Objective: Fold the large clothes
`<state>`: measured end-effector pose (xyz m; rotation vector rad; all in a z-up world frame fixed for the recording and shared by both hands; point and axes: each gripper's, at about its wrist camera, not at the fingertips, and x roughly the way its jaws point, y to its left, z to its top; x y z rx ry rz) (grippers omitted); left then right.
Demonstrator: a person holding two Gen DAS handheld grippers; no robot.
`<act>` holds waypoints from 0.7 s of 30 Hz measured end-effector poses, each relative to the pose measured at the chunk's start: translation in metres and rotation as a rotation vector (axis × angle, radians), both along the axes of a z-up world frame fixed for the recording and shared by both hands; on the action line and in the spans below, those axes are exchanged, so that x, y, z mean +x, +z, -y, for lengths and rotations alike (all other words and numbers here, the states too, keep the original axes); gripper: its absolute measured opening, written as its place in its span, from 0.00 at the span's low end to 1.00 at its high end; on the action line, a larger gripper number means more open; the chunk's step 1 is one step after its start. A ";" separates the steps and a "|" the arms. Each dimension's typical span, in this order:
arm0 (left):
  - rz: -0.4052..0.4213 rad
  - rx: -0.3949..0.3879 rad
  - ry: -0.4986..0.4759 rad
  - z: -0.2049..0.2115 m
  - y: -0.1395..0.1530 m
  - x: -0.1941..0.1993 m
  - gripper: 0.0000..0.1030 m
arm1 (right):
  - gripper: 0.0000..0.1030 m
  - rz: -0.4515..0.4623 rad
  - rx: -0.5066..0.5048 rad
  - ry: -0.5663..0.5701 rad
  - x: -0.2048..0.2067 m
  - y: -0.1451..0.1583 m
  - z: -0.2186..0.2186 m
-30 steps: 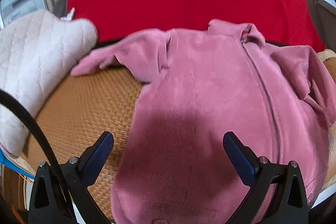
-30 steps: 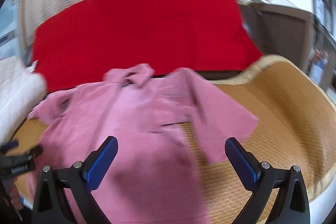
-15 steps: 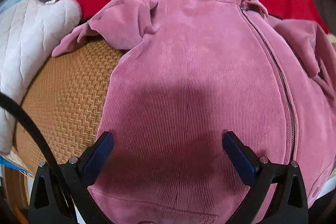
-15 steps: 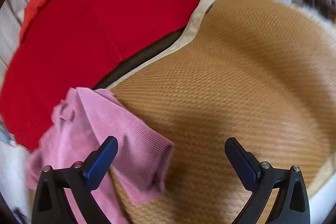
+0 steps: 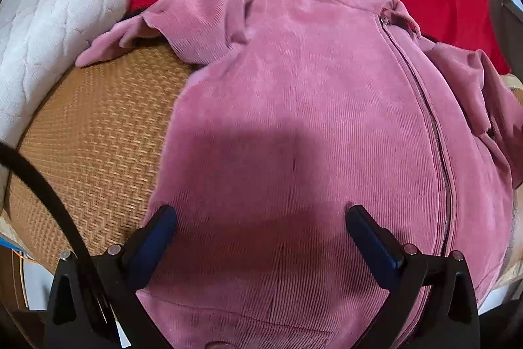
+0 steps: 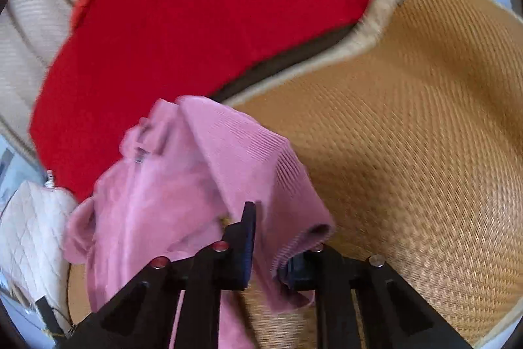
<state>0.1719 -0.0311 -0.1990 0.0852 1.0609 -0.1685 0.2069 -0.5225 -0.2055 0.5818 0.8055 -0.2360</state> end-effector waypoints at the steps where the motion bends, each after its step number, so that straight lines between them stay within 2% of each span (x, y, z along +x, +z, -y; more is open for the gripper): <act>1: 0.047 0.005 0.012 0.000 0.008 0.000 1.00 | 0.15 0.029 0.006 0.019 0.000 0.006 -0.004; 4: 0.178 0.006 0.024 0.000 0.031 -0.009 1.00 | 0.15 0.126 0.072 0.102 0.006 0.019 -0.024; 7: 0.246 -0.025 0.015 -0.003 0.043 -0.016 1.00 | 0.15 0.176 0.148 0.210 0.016 0.023 -0.052; 12: 0.300 -0.073 -0.048 0.001 0.048 -0.029 1.00 | 0.15 0.151 0.281 0.334 0.044 0.012 -0.095; 16: 0.303 -0.143 -0.129 0.014 0.052 -0.033 1.00 | 0.18 0.161 0.381 0.336 0.051 0.009 -0.089; 18: 0.265 -0.207 -0.159 0.020 0.053 -0.033 1.00 | 0.29 0.206 0.395 0.292 0.042 0.011 -0.073; 19: 0.257 -0.235 -0.172 0.025 0.055 -0.038 1.00 | 0.57 0.224 0.395 0.252 0.036 0.011 -0.064; 20: 0.255 -0.256 -0.187 0.031 0.058 -0.039 1.00 | 0.93 0.245 0.398 0.183 0.027 0.010 -0.052; 21: 0.258 -0.268 -0.208 0.038 0.061 -0.041 1.00 | 0.99 0.272 0.399 0.113 0.019 0.010 -0.042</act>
